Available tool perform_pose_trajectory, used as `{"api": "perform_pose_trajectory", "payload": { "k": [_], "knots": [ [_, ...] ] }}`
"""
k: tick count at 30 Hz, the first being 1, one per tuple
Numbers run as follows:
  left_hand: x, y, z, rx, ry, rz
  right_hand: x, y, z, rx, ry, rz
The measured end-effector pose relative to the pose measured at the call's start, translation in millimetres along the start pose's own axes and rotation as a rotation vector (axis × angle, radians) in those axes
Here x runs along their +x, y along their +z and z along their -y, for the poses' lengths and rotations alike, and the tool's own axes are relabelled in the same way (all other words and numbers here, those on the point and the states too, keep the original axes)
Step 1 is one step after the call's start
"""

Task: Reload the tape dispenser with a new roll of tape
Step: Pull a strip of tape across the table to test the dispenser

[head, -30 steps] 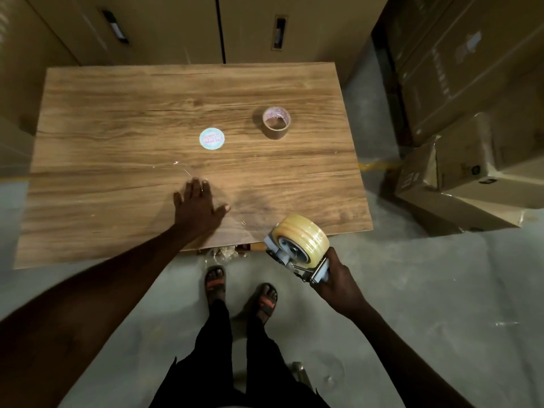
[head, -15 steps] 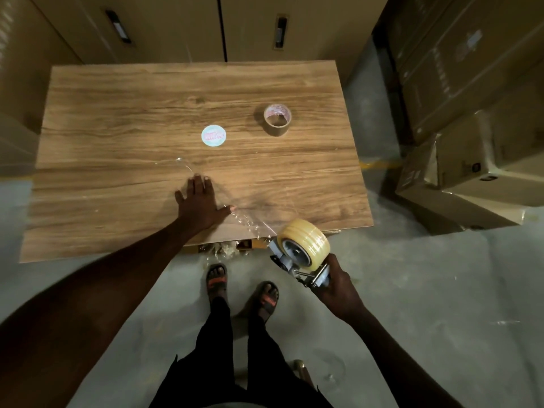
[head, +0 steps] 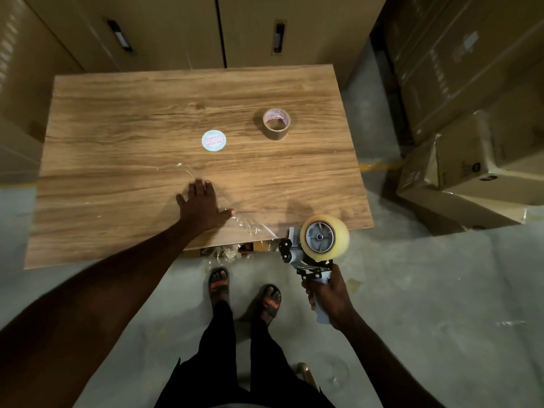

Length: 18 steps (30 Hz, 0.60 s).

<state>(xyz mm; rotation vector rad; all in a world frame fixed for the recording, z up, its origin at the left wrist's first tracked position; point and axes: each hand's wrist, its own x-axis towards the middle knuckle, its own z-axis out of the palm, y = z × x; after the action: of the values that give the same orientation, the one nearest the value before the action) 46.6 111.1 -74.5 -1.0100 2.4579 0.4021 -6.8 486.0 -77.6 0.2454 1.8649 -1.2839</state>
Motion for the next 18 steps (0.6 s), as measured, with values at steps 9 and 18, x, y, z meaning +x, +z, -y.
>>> {"api": "perform_pose_trajectory", "payload": {
  "k": [9, 18],
  "knots": [
    [-2.7, -6.1, -1.9, -0.007, 0.0, 0.015, -13.4, 8.2, -8.2, -0.053, -0.02, -0.046],
    [-6.1, -9.6, -1.2, 0.017, 0.007, 0.001, -12.1, 14.8, -6.5, -0.312, -0.125, -0.139]
  ]
}}
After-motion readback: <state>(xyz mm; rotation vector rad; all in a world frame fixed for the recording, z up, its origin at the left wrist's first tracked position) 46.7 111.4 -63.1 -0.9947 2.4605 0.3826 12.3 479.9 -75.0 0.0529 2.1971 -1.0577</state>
